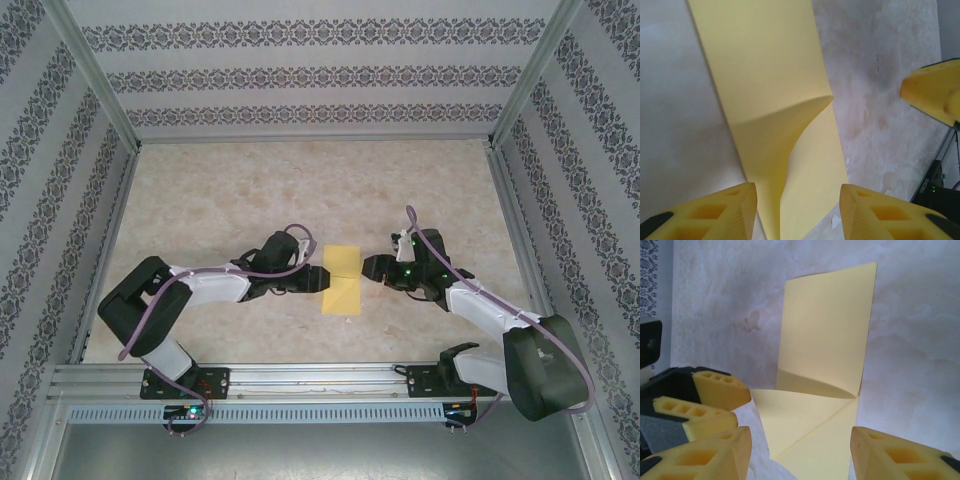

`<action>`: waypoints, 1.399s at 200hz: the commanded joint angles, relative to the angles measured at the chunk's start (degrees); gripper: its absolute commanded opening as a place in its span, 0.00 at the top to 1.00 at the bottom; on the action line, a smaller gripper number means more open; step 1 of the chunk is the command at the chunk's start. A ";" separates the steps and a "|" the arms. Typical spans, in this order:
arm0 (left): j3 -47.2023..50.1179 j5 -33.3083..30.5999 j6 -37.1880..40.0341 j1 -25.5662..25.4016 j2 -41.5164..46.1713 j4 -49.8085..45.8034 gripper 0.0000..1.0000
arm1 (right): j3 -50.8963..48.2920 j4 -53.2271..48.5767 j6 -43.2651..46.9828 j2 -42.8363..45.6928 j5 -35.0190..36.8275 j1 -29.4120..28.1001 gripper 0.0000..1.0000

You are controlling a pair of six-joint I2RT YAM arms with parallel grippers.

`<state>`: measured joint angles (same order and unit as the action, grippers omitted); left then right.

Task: Fold a paper plane with a square sheet of paper (fold left side to right side)
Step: Fold the triangle a second time at the center of the table, then turn over the paper at the center of the table.

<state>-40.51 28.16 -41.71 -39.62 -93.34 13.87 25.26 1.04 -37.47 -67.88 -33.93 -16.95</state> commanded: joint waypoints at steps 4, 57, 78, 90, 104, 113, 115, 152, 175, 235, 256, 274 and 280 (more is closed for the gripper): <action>-2.12 3.26 -0.97 0.59 -3.35 5.79 0.56 | -0.90 -1.04 1.26 0.51 -1.27 0.78 0.46; -1.30 2.79 -1.95 0.59 -4.67 9.05 0.88 | -0.86 -0.42 2.14 -1.06 -4.28 0.81 0.53; 0.18 1.33 -1.86 0.59 -1.97 9.68 0.96 | -1.17 2.22 1.47 -2.22 -6.48 0.67 0.56; 1.31 0.17 -2.16 0.59 -0.17 10.40 0.97 | -1.25 4.32 0.64 -2.90 -7.35 0.31 0.56; 2.72 -1.24 -2.94 0.59 1.70 11.73 0.97 | -1.33 6.69 -0.47 -3.72 -7.64 -0.49 0.55; 3.48 -2.02 -3.33 0.59 2.61 12.22 0.97 | -1.22 8.28 -1.29 -4.38 -7.55 -1.17 0.53; 3.55 -2.16 -3.36 0.59 2.81 12.27 0.97 | -1.19 8.67 -1.46 -4.55 -7.55 -1.29 0.53; 4.46 -2.85 -3.90 0.60 3.60 12.78 0.97 | -0.73 15.75 -4.64 -9.41 -6.64 -4.59 0.48; 4.67 -3.07 -4.20 0.59 3.65 13.10 0.98 | -0.28 19.11 -5.97 -12.11 -5.33 -6.32 0.47; 5.00 -3.85 -3.82 0.59 3.64 11.89 0.97 | 1.85 25.33 -7.75 -18.88 -4.15 -9.30 0.53; 5.34 -4.62 -3.96 0.59 3.04 11.75 0.92 | 2.03 26.44 -7.92 -20.26 -3.36 -9.93 0.58; 5.63 -5.20 -3.97 0.59 2.30 11.80 0.85 | 1.99 27.46 -8.13 -21.24 -3.16 -10.20 0.67; 5.71 -5.46 -3.84 0.59 2.07 11.53 0.82 | 2.01 27.74 -8.19 -21.58 -3.20 -10.29 0.71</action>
<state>-35.88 24.36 -45.45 -39.62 -90.63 24.01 26.15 25.08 -45.28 -88.05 -38.17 -26.52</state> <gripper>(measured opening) 0.136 0.351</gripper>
